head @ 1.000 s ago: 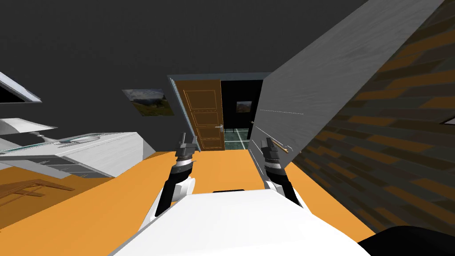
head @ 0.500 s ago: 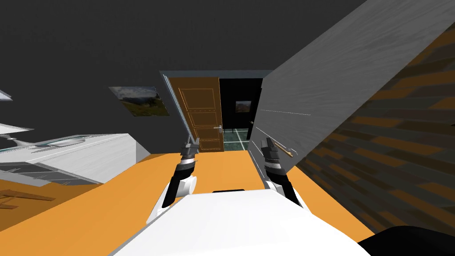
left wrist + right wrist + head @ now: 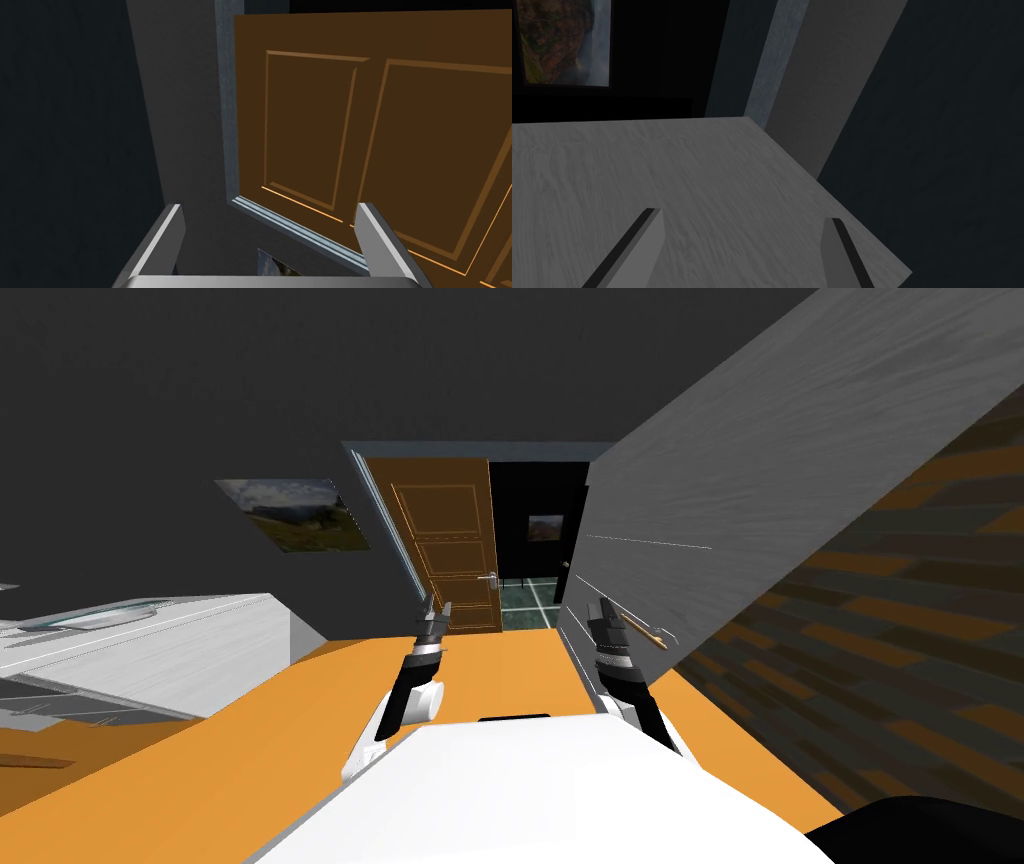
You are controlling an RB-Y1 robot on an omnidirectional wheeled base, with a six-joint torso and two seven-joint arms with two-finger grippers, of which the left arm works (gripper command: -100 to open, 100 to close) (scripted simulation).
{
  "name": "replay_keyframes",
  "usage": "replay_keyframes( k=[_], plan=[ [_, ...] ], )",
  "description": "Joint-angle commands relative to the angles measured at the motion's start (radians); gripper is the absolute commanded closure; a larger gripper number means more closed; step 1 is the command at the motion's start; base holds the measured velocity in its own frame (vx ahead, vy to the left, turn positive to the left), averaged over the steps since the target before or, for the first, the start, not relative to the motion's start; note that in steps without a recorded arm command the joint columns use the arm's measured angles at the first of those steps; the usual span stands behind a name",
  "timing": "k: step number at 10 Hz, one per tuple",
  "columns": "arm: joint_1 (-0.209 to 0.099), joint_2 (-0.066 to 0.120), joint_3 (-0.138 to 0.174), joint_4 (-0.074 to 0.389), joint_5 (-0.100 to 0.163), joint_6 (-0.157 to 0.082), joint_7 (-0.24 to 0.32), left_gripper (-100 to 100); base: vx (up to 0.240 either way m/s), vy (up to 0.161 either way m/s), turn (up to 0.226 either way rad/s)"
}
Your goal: Pull the door open
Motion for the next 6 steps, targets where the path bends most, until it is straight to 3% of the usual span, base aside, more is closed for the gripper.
replay_keyframes(
  k=[1,6],
  plan=[
    [-0.017,0.005,0.006,0.038,0.001,0.005,0.0,-100,0.093,-0.011,-0.033],
    [-0.055,0.019,0.023,0.129,0.005,0.017,0.001,-100,0.077,-0.011,-0.034]
  ],
)
